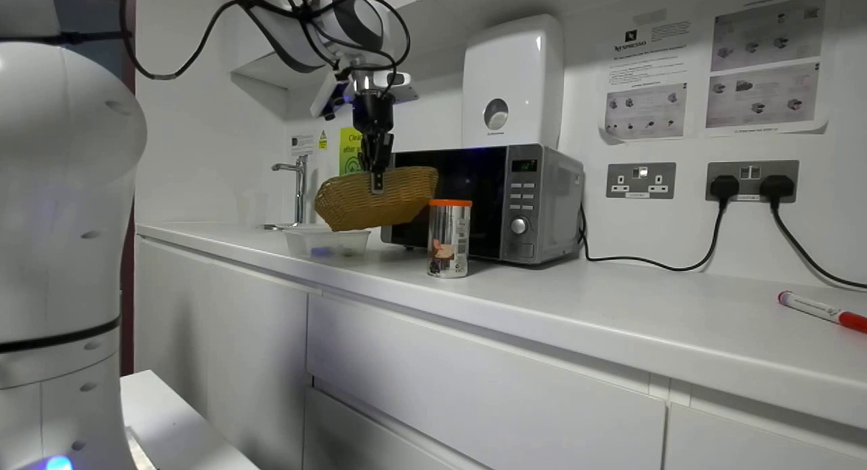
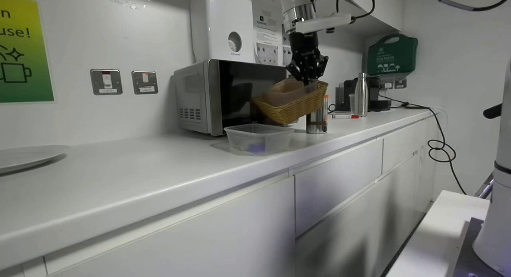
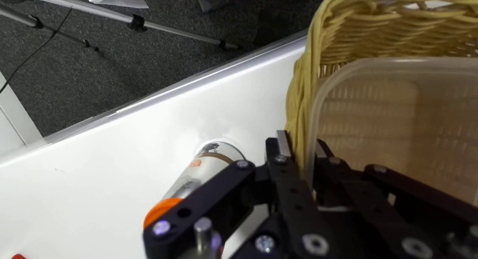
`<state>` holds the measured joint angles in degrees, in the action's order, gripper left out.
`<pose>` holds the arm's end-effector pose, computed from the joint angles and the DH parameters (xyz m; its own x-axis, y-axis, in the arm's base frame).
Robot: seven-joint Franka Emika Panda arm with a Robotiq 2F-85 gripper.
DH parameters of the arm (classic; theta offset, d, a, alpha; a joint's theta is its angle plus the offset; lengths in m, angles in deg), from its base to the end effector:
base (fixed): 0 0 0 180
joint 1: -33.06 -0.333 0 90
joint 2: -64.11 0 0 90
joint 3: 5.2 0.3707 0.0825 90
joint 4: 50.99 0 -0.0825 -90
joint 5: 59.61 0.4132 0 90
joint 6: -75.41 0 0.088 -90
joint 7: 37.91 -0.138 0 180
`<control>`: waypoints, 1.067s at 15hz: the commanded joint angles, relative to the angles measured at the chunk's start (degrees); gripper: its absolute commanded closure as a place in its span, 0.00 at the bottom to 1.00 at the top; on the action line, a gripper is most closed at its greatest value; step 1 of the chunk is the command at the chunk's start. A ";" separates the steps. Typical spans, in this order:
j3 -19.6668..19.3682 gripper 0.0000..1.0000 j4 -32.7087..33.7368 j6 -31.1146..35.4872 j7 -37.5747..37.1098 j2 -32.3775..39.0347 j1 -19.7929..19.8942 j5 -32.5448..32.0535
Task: Put the things on top of the microwave onto the counter in front of the microwave
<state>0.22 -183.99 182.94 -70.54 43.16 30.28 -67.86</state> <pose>0.4332 0.0497 0.4863 0.9273 -0.3738 0.0184 -0.3706 -0.9101 0.1856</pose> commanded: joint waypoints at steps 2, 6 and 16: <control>0.74 0.97 -2.96 1.93 2.23 -1.54 1.02 0.23; 0.93 0.97 -4.40 2.92 2.65 -1.79 1.00 -0.37; 1.83 0.97 -6.96 3.45 5.14 -0.81 1.02 -2.19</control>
<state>1.56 -189.35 186.34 -67.12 43.12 30.26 -69.89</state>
